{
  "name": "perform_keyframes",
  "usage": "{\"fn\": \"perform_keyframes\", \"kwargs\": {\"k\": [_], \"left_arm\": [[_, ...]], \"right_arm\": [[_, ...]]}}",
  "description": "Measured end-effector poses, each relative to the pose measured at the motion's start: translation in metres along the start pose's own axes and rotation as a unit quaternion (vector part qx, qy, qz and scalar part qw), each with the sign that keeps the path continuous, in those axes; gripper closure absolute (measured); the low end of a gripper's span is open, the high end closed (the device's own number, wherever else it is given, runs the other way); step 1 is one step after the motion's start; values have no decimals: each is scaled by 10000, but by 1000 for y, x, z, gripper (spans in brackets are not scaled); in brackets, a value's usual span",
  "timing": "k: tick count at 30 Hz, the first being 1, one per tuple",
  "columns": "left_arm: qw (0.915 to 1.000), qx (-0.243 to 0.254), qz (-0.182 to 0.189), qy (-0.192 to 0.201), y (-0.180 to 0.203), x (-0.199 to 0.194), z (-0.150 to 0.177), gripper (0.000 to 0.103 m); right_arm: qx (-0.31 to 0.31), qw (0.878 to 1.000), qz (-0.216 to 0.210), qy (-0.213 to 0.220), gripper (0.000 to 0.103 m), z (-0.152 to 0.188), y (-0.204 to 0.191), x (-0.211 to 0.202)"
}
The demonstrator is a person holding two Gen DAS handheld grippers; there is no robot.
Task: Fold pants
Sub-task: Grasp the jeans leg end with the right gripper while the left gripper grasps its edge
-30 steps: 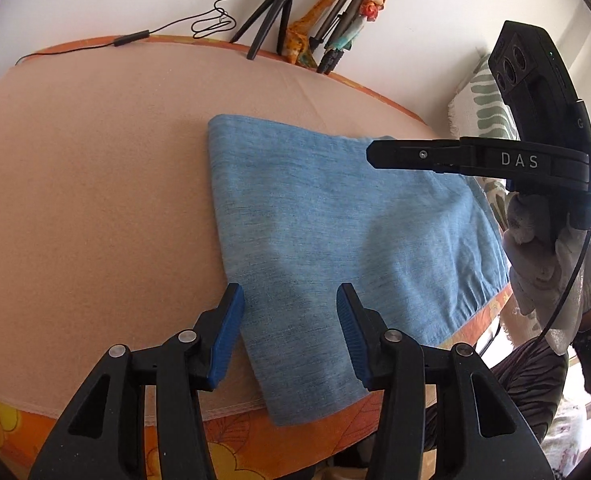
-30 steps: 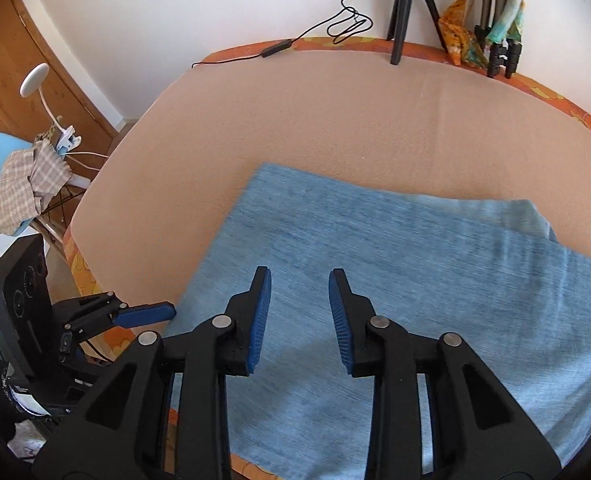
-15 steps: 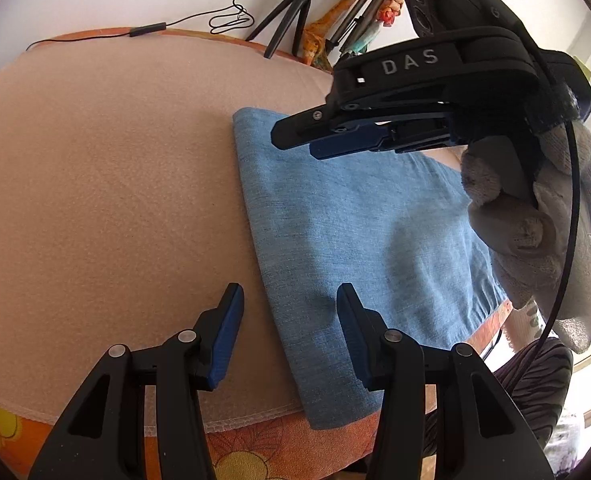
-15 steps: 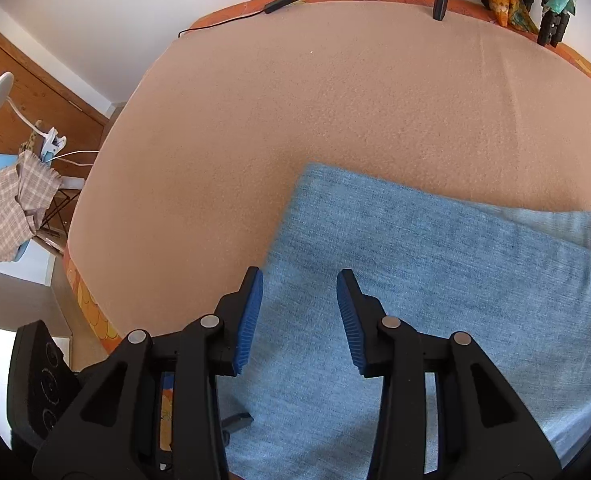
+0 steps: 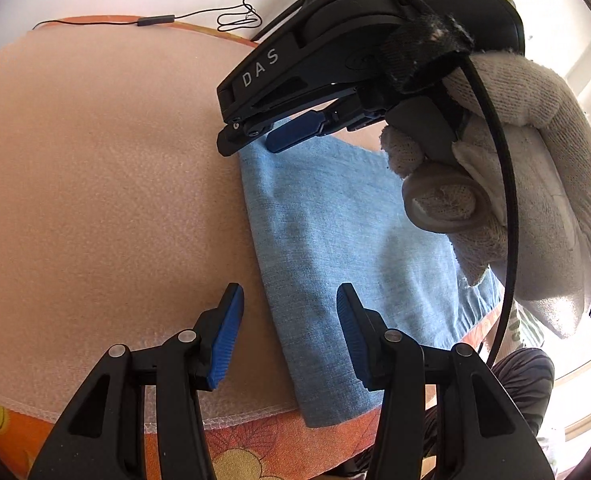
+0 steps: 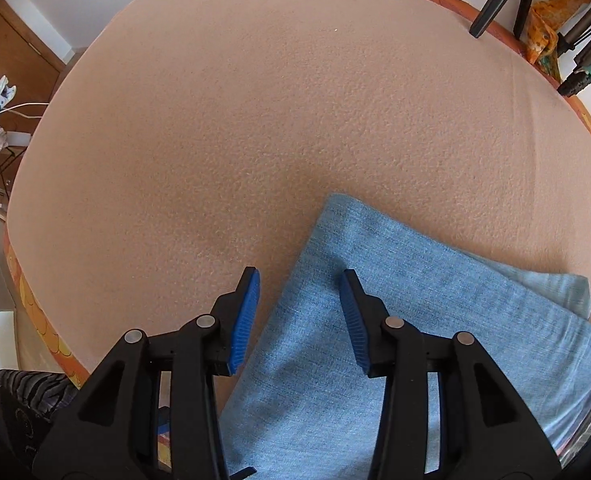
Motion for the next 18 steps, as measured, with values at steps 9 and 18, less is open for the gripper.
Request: {"fn": "perform_keyframes", "kwargs": {"k": [9,18], "left_arm": [[9999,87,98,-86,10,1,1,56],[9999,115,46,-92,14,2,-2,56]], "right_arm": [[-284,9981,423,-350,62,-5,-14,11],[-261,9995,194,-37,93,12,-4,4]]}}
Point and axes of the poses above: each gripper's, at about its wrist camera, not at the fingertips, and x roughly the way its jaws point, y to its right, z to its underside, the point moved 5 cm from there along x, roughly the way its jaws point, and after that the axes turned 11 degrees about -y, right-handed, at the moved point
